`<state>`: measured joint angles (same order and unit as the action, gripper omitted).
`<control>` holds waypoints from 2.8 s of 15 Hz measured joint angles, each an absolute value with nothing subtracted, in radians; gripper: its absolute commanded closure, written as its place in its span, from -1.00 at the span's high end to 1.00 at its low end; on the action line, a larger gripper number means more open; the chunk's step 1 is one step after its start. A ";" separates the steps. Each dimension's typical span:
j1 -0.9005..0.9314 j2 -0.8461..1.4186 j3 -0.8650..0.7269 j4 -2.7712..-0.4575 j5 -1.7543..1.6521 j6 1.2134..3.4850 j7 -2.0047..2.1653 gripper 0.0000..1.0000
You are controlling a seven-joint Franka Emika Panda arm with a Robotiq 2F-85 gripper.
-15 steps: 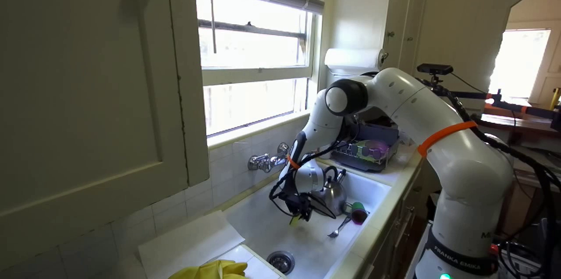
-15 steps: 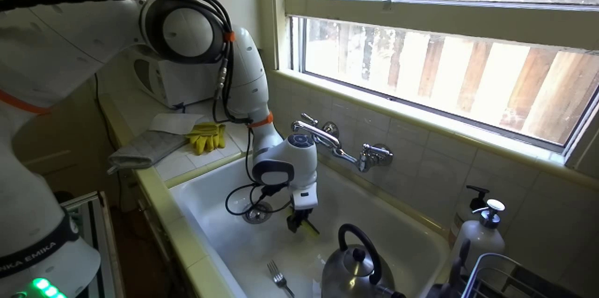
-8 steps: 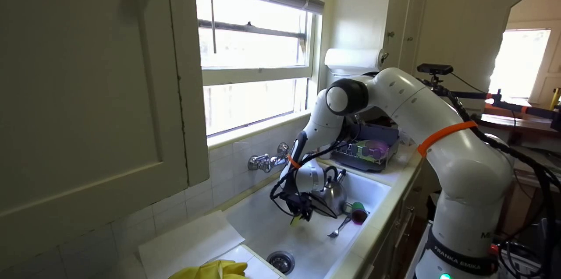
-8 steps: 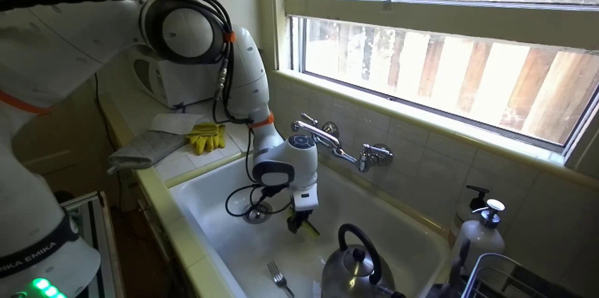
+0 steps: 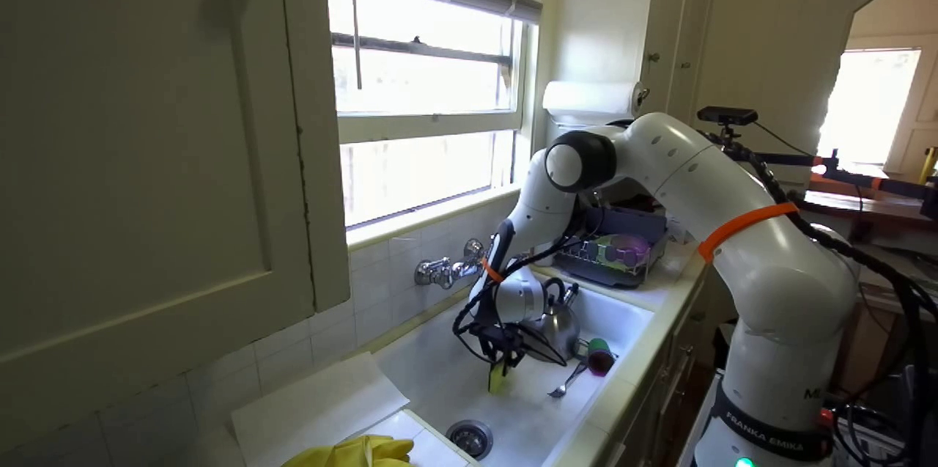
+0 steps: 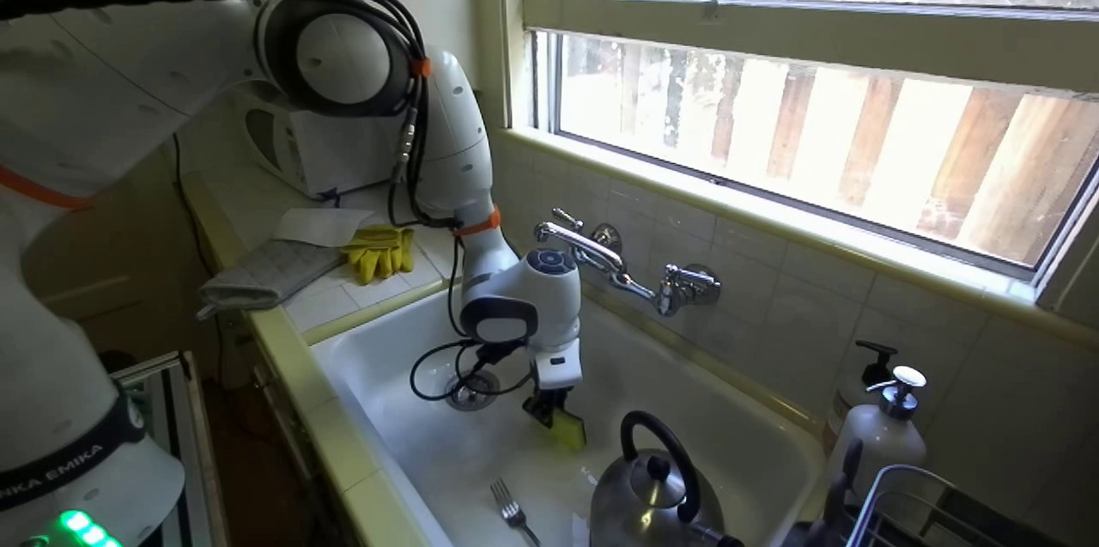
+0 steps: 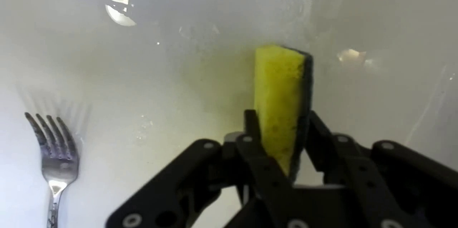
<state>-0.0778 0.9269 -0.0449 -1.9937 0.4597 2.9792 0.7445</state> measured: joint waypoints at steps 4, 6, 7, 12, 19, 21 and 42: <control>-0.078 0.917 -0.045 -1.996 0.460 2.981 0.744 0.96; -0.078 0.913 -0.045 -1.998 0.460 2.981 0.744 1.00; -0.078 0.909 -0.045 -2.000 0.460 2.981 0.744 1.00; -0.083 0.861 -0.039 -2.042 0.460 3.000 0.724 0.98; -0.129 0.821 0.003 -2.092 0.460 3.102 0.650 1.00; -0.166 0.825 0.044 -2.103 0.460 3.166 0.614 1.00; -0.510 0.919 0.320 -2.114 0.403 3.175 0.412 1.00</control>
<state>-0.5099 0.9186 0.3196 -2.1143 0.4035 3.1749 0.4122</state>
